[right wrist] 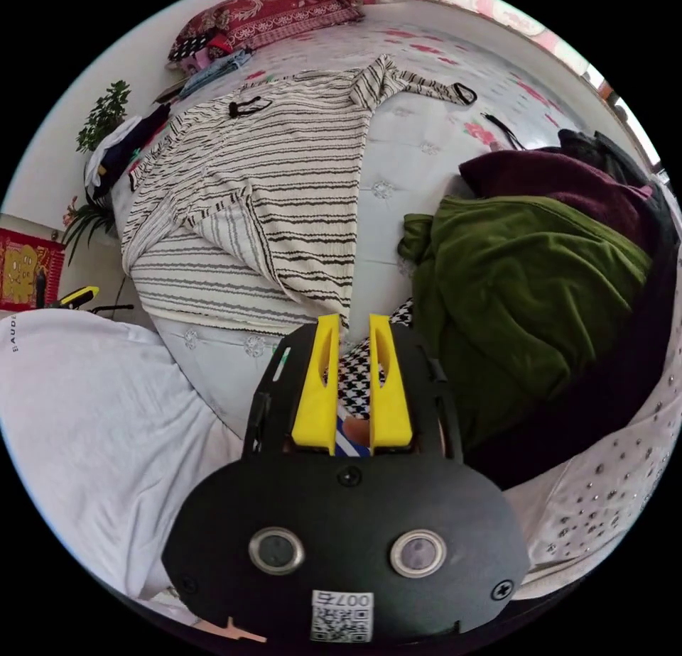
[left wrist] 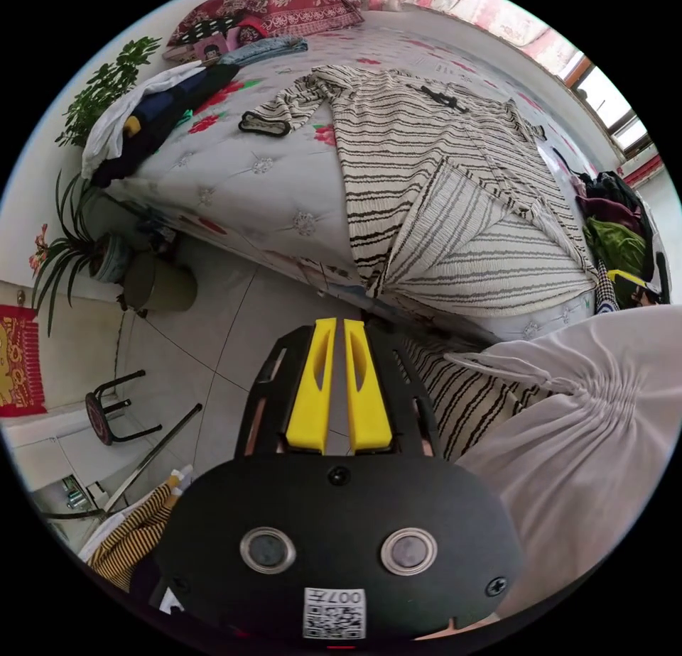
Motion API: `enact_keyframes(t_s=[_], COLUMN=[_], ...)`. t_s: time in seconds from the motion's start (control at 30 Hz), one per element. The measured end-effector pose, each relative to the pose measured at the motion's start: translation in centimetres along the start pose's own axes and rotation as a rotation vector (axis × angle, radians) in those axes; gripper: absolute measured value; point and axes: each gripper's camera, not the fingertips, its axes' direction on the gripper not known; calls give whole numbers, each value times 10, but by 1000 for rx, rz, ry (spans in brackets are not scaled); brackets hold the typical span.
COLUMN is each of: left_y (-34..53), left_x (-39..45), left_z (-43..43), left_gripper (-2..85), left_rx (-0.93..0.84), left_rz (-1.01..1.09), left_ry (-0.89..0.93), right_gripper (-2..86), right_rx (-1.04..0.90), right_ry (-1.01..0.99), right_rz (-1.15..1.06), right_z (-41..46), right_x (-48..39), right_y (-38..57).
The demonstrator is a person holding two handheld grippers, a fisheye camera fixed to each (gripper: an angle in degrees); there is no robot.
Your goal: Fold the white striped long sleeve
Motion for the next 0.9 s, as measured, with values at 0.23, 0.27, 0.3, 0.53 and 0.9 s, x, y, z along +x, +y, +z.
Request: enact_keyframes(t_s=[0.23, 0.27, 0.3, 0.53, 0.9], left_y=[-32, -46, -61, -119, -130], left_x=[15, 23, 31, 67, 79], left_z=[-8, -4, 1, 26, 56], left_gripper=[42, 50, 55, 63, 53], left_rx=[115, 116, 117, 88, 30], left_rz=[42, 60, 77, 148, 184], left_ry=[101, 122, 143, 139, 88], right_gripper=[34, 35, 37, 40, 1], right_rx=[118, 115, 103, 2, -37], right_ry=[-203, -216, -225, -190, -134], right_rz=[-139, -149, -173, -211, -292], right_z=[14, 20, 33, 107, 134], right_x=[-64, -69, -81, -125, -159], right_y=[-57, -65, -81, -140, -120])
